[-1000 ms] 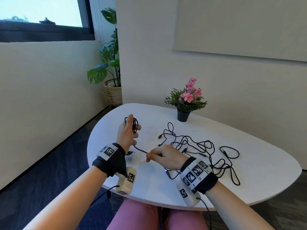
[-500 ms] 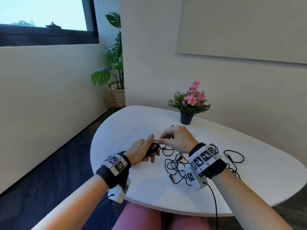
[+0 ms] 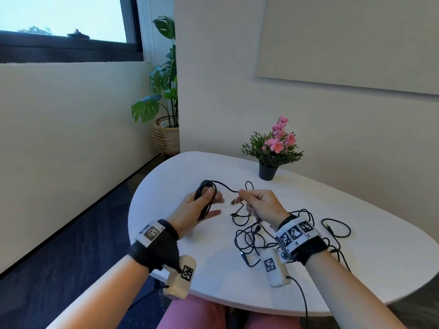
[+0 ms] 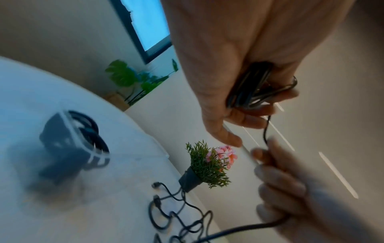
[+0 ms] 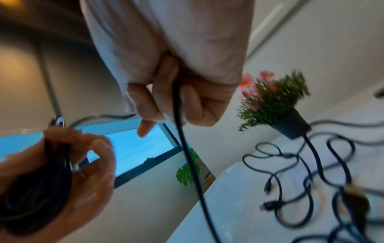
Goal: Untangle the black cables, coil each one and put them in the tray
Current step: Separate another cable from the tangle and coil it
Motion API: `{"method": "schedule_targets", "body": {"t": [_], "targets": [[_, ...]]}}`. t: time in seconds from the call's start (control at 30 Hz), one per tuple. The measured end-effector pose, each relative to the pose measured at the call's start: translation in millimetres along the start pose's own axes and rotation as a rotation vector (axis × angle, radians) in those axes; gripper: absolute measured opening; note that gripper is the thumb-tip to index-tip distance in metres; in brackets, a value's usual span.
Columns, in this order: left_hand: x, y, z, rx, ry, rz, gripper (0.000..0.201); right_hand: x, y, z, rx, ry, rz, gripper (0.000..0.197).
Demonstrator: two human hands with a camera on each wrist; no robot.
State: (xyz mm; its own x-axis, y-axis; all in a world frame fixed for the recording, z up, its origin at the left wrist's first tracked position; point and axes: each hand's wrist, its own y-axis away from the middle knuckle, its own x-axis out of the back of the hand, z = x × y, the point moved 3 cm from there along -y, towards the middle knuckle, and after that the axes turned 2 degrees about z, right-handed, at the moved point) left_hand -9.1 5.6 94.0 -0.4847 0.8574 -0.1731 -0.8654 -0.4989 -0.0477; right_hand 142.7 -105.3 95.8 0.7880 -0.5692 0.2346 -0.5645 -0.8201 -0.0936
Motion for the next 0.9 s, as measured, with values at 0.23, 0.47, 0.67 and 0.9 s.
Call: {"method": "schedule_targets", "body": {"t": [0.23, 0.47, 0.67, 0.9], "targets": [[8, -8, 3, -0.011, 0.434, 0.146, 0.043, -17, 19, 13, -0.128, -0.257, -0.191, 0.034], [1, -13, 7, 0.031, 0.485, 0.167, 0.041, -34, 24, 21, -0.108, -0.226, -0.048, 0.029], [-2, -14, 3, 0.088, 0.493, 0.258, 0.049, -40, 20, 9, 0.045, 0.043, -0.006, 0.026], [4, -20, 6, 0.072, 0.697, 0.459, 0.030, -54, 29, 9, 0.036, 0.313, -0.149, 0.028]]}}
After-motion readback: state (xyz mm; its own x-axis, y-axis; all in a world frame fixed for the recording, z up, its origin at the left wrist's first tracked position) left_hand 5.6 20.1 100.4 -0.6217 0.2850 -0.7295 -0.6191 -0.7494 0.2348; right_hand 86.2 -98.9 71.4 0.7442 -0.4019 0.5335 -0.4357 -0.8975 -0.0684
